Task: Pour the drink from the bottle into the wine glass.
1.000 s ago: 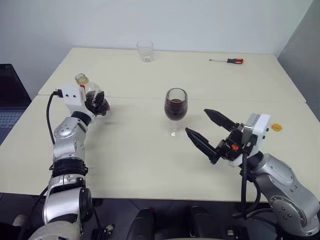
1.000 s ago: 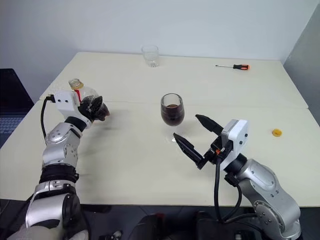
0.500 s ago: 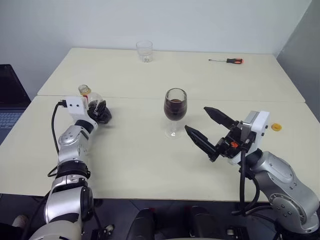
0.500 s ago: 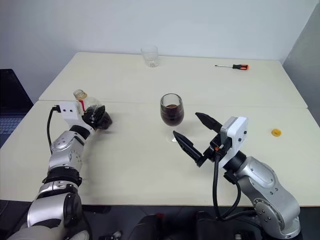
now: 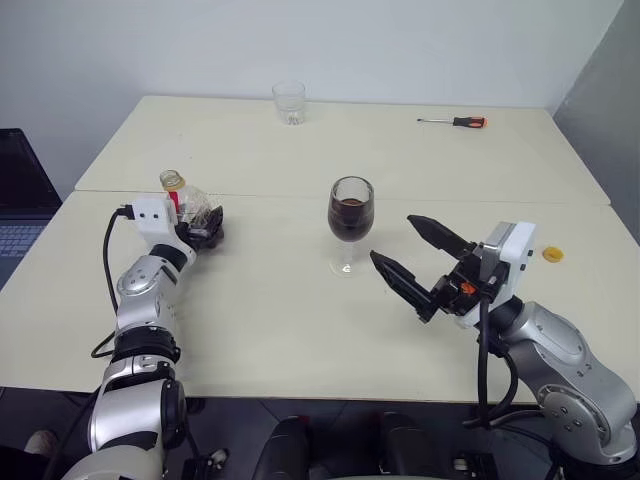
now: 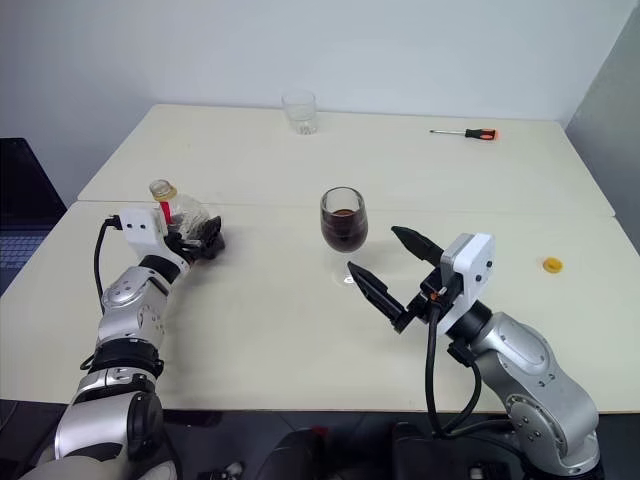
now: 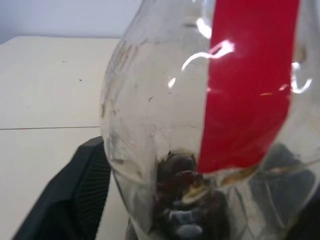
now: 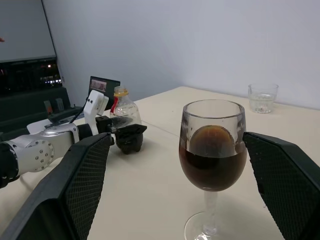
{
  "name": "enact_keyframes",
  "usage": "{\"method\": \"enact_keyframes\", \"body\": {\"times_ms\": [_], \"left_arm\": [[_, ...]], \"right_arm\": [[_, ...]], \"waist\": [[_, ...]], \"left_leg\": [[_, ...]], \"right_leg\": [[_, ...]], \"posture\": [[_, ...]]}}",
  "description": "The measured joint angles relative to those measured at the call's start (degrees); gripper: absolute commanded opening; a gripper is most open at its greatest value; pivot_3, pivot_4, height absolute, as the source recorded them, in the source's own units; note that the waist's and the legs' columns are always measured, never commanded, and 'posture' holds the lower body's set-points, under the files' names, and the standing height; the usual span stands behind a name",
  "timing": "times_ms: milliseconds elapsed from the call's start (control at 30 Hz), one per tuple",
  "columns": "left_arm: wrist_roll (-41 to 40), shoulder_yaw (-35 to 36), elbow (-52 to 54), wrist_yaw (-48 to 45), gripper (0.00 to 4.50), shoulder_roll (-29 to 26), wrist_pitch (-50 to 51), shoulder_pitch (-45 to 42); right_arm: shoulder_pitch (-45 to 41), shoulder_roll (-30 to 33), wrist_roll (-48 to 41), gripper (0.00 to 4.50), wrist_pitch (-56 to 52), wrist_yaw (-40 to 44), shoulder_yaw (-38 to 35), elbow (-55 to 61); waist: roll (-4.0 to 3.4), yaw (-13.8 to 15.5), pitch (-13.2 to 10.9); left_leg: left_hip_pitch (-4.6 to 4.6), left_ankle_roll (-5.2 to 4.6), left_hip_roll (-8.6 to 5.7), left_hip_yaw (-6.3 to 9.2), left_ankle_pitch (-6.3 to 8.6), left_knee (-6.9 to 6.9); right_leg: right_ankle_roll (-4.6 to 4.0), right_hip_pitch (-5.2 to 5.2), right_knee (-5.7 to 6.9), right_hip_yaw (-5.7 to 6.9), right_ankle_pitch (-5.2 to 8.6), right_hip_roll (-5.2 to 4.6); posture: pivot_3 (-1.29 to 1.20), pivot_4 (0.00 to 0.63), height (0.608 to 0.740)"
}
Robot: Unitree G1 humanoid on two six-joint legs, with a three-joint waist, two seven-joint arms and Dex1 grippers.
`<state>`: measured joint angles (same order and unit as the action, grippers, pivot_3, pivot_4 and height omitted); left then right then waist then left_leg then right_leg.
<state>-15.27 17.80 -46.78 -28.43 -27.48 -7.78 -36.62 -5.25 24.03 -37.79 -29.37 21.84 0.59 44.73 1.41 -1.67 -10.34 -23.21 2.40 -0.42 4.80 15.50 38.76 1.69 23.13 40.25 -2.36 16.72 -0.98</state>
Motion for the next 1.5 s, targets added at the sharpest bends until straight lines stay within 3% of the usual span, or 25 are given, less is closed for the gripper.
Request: {"method": "enact_keyframes", "body": {"times_ms": [133,267,600,867,1167,1500], "left_arm": [[-0.3,0.1,0.6,-0.2,4.47,0.0,1.1,0.2],[-2.1,0.7,8.2,0.0,4.47,-0.1,5.2,4.7],[-8.1,2.4,41.1,5.9,4.47,2.4,21.6,25.3],[-12.1,-0.2,62.2,14.5,4.47,9.5,34.7,34.0],[-11.1,-9.7,72.1,18.8,4.47,15.4,39.3,42.4],[-4.8,-10.4,73.6,22.8,4.47,14.9,38.9,46.4]], "right_arm": [[0.2,0.1,0.0,4.50,0.0,0.7,-0.1,0.0],[1.8,0.6,0.0,4.50,0.1,1.1,-1.0,0.0],[7.0,0.9,0.9,4.50,0.3,0.6,-2.9,0.2],[11.9,-1.6,9.3,4.50,1.4,-6.5,-6.5,-3.3],[13.3,-8.4,18.7,4.50,1.6,-15.8,-6.9,-7.7],[17.9,-14.2,23.4,4.50,1.5,-20.8,-3.9,-7.6]], "waist": [[0.00,0.0,0.0],[0.00,-0.1,0.0],[0.01,0.2,0.0],[0.00,0.4,0.0],[-0.02,0.1,0.0],[-0.06,0.1,0.1]], "left_leg": [[0.00,0.00,0.01,0.01,0.00,0.00],[0.01,0.00,0.04,-0.01,0.00,-0.03],[0.17,0.01,0.07,0.03,0.01,-0.05],[0.55,0.01,0.04,0.25,0.04,-0.12],[0.98,0.02,0.08,-0.07,0.03,-0.76],[1.11,0.02,0.09,-0.10,0.03,-0.85]], "right_leg": [[0.00,0.00,0.00,0.00,0.00,0.00],[0.00,0.00,-0.02,-0.02,0.00,-0.02],[0.00,-0.26,-0.17,-0.04,0.00,-0.07],[0.01,-0.87,-0.43,0.00,0.01,-0.05],[-0.05,-0.89,-0.51,-0.14,0.05,-0.02],[-0.08,-0.97,-0.61,-0.15,0.09,-0.01]], "posture": [[0.00,0.150,0.740],[0.00,0.150,0.740],[0.00,0.150,0.740],[0.00,0.150,0.740],[0.00,0.150,0.740],[0.00,0.150,0.740]]}}
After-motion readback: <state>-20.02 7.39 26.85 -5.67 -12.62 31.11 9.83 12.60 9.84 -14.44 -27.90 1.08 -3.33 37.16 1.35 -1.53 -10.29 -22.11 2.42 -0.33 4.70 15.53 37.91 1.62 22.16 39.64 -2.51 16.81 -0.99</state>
